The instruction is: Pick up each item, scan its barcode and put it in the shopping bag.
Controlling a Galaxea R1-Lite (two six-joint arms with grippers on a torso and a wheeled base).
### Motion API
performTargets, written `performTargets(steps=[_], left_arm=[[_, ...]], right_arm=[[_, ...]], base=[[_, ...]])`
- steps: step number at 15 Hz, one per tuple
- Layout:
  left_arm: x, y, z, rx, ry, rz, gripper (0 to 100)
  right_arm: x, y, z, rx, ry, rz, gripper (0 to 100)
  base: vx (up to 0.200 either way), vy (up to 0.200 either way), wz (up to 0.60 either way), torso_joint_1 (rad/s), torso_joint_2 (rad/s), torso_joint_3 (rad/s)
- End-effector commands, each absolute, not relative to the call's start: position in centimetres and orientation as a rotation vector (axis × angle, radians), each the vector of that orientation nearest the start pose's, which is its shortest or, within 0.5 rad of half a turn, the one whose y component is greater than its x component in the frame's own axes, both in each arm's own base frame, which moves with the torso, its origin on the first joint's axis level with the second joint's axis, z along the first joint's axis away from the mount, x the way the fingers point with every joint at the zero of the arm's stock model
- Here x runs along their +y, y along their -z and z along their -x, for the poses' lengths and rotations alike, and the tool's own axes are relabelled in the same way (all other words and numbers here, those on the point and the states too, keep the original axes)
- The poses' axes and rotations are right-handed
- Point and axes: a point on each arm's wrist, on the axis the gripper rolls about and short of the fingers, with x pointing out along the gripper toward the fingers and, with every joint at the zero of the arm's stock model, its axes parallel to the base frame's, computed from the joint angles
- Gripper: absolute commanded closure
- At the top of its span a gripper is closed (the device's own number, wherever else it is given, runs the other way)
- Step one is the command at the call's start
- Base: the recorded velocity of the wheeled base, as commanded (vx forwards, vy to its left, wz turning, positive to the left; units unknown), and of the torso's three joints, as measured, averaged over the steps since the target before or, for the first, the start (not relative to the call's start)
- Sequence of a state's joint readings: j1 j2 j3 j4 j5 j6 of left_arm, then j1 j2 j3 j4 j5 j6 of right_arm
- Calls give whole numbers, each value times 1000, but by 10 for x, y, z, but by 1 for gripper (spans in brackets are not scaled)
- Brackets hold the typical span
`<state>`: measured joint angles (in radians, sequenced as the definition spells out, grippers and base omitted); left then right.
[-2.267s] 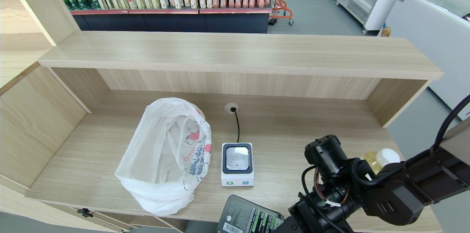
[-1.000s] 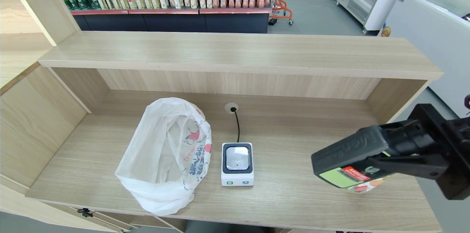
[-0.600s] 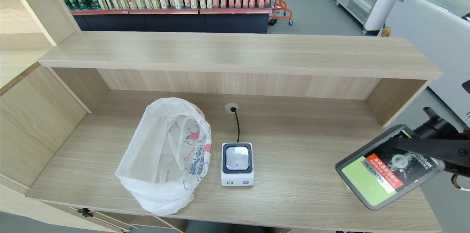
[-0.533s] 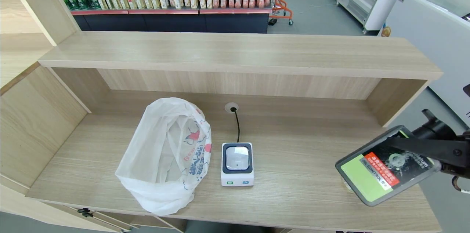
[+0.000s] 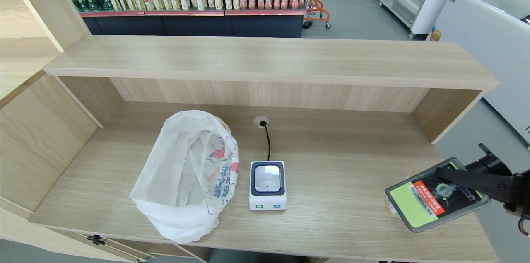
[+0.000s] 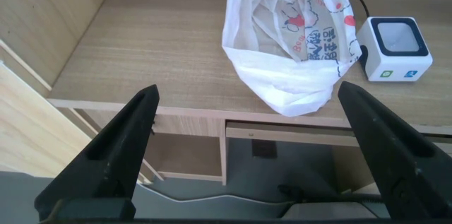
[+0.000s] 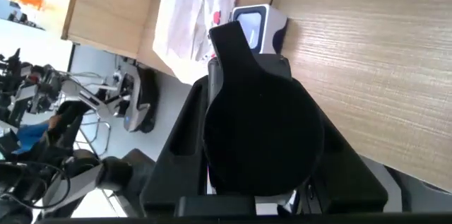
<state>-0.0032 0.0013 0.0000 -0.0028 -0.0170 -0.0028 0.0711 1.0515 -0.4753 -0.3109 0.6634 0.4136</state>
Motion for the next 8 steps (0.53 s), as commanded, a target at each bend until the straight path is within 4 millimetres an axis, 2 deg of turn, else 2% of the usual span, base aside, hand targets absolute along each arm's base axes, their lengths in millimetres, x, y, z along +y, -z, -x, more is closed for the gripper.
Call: performTargets(steps=[1,8], left_arm=[[0,-76,23,-2,21,3,0],[0,-76,23,-2,20,2,0]], right_arm=[[23,-202,-124,396,-677,-466,100],[28,-195,-118,409,-718,-430,100]], base=[[0,0,0,0,0,0],[0,0,0,0,0,0]])
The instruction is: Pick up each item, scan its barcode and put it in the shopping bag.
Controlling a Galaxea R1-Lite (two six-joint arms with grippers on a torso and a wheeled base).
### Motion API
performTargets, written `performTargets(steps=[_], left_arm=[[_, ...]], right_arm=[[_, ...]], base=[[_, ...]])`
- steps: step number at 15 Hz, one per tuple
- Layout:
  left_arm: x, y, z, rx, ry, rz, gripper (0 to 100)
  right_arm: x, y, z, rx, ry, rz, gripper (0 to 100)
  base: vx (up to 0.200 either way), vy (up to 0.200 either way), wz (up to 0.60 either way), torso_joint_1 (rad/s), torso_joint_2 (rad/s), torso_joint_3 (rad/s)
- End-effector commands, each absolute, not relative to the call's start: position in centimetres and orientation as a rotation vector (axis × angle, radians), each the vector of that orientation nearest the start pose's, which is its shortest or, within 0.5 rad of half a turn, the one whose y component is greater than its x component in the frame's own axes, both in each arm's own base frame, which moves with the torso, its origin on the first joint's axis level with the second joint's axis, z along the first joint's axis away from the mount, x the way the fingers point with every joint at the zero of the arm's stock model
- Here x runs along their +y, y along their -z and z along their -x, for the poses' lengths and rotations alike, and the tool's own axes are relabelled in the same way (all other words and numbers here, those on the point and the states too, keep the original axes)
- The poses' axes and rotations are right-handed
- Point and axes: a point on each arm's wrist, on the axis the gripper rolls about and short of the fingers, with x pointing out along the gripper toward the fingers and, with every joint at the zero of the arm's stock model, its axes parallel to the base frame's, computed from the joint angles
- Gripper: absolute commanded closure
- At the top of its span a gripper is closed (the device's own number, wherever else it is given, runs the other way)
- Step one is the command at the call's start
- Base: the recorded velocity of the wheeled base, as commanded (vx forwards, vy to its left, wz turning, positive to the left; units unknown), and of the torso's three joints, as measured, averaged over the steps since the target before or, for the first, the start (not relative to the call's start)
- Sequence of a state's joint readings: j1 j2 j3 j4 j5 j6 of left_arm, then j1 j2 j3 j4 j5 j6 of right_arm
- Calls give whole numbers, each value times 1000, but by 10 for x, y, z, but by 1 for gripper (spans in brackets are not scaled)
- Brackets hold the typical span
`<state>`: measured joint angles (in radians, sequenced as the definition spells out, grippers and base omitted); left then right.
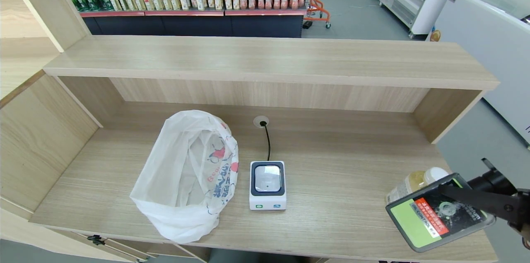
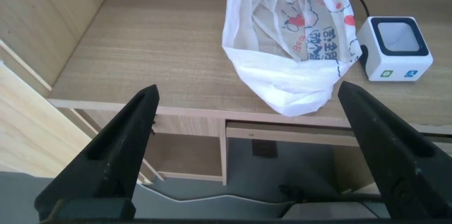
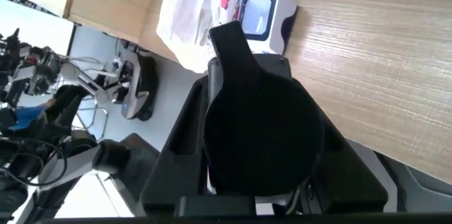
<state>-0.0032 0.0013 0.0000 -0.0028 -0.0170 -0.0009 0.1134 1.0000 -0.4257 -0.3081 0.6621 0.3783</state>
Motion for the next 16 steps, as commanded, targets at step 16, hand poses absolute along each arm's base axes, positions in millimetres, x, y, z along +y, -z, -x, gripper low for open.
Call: performTargets(steps=[16], left_arm=[[0,-76,23,-2,20,3,0]], right_arm=[[49,-171,-235,459,-686,-295,100]], base=[[0,150,0,1,0,3]])
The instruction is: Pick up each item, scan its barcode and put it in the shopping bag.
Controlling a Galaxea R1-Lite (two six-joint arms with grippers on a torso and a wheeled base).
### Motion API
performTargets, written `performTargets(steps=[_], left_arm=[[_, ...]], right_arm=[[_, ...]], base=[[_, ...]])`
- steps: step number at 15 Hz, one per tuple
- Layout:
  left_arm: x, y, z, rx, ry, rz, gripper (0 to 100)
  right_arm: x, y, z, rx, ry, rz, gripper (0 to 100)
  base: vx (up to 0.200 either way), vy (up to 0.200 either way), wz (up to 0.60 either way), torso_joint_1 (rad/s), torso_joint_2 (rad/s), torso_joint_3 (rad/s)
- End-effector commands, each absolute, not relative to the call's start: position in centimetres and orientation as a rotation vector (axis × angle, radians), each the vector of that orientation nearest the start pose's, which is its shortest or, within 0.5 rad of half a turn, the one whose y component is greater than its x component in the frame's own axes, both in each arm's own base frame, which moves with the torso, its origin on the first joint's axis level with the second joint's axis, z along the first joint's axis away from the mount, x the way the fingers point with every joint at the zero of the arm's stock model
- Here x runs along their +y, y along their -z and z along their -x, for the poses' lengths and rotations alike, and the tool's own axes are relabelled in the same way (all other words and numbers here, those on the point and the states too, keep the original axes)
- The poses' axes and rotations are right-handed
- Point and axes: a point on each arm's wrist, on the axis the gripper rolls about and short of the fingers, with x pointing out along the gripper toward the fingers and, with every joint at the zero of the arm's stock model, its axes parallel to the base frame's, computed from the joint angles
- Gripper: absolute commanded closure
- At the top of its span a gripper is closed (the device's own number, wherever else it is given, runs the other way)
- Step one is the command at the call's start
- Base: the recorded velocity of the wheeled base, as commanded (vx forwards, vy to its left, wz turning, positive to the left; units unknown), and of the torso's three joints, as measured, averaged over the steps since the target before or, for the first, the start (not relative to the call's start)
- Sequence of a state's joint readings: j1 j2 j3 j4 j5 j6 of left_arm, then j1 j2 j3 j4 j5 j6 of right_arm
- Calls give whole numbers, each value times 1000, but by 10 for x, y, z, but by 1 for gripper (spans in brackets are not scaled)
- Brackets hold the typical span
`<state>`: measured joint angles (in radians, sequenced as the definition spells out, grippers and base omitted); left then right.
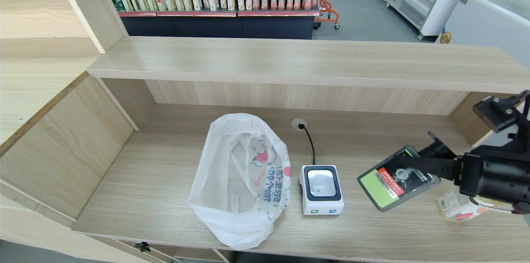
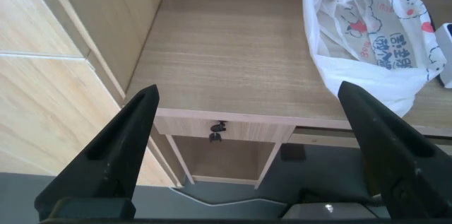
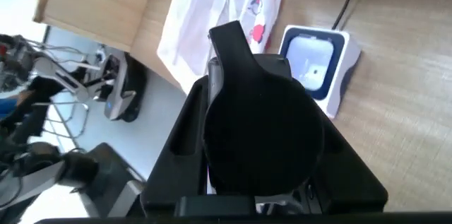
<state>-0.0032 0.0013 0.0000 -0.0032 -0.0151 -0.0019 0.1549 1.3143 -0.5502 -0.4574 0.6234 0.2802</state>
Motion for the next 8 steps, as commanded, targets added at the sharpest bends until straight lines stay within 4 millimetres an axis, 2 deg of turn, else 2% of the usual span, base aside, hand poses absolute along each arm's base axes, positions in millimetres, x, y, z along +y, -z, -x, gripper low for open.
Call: performTargets(steps=[1,4,8], left_arm=[[0,-76,23,-2,18,0,0],[0,-76,23,-2,18,0,0],[0,-76,23,-2,18,0,0]], right_arm=[[50,-165,-248,463,-683,-260,100],[54,-152,-264,504,-679,-248,100],[55,-140,-271,534,-687,-236,100]], base=[[0,0,0,0,0,0],[0,0,0,0,0,0],[0,0,0,0,0,0]])
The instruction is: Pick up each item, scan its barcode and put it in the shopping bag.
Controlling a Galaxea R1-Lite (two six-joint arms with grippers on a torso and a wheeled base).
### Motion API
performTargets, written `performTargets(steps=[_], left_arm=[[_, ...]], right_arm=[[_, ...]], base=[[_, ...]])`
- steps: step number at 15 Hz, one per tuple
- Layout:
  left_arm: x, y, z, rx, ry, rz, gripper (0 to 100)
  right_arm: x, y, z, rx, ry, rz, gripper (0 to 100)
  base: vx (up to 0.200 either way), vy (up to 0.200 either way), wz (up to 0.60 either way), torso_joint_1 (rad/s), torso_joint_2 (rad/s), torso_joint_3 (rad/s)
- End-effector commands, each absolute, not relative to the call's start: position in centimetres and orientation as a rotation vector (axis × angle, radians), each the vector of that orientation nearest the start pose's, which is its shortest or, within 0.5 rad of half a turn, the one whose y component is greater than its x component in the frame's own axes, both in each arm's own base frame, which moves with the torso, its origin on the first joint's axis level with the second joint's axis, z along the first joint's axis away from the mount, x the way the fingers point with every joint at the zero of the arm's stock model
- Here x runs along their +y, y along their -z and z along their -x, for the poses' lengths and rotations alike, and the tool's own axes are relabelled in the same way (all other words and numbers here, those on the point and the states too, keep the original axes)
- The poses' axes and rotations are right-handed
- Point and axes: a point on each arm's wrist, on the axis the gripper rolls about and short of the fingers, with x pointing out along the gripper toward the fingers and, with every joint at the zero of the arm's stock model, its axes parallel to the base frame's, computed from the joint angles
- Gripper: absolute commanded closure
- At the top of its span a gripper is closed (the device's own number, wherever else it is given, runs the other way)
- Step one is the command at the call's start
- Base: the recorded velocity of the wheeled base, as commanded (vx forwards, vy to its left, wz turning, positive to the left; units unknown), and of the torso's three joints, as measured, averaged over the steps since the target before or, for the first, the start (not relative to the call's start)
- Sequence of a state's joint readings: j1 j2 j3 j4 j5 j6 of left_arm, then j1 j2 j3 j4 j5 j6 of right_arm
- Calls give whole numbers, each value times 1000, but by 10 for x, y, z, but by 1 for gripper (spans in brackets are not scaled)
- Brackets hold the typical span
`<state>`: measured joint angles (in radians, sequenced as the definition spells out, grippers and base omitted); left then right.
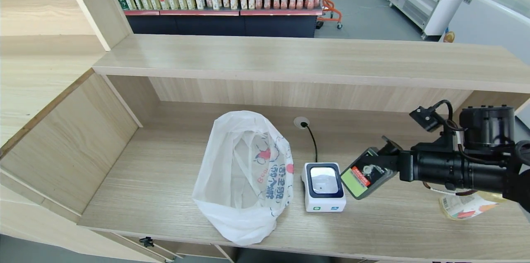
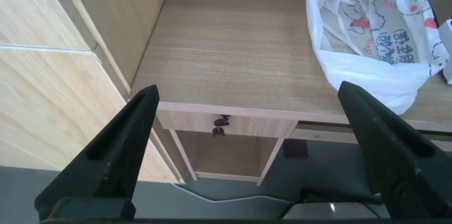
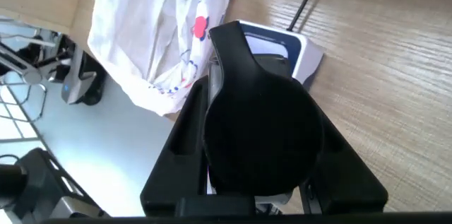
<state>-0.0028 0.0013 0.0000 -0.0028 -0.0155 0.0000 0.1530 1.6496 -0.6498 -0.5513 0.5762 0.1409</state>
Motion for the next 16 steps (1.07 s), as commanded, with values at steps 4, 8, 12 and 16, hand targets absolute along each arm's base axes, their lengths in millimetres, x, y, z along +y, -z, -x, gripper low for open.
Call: performTargets(steps=[4,8,12,16], left_arm=[[0,-76,23,-2,18,0,0],[0,-76,23,-2,18,0,0],[0,-76,23,-2,18,0,0],[0,-76,23,-2,18,2,0]], right_arm=[[59,-133,-279,537,-701,-238,100],[78,-125,-289,537,-755,-229,100],[96,-116,-303,549,-793,-215,100],[103,-112,-316,545,-800,-206,100]], base=[[0,0,0,0,0,0],[0,0,0,0,0,0],[0,0,0,0,0,0],[0,0,0,0,0,0]])
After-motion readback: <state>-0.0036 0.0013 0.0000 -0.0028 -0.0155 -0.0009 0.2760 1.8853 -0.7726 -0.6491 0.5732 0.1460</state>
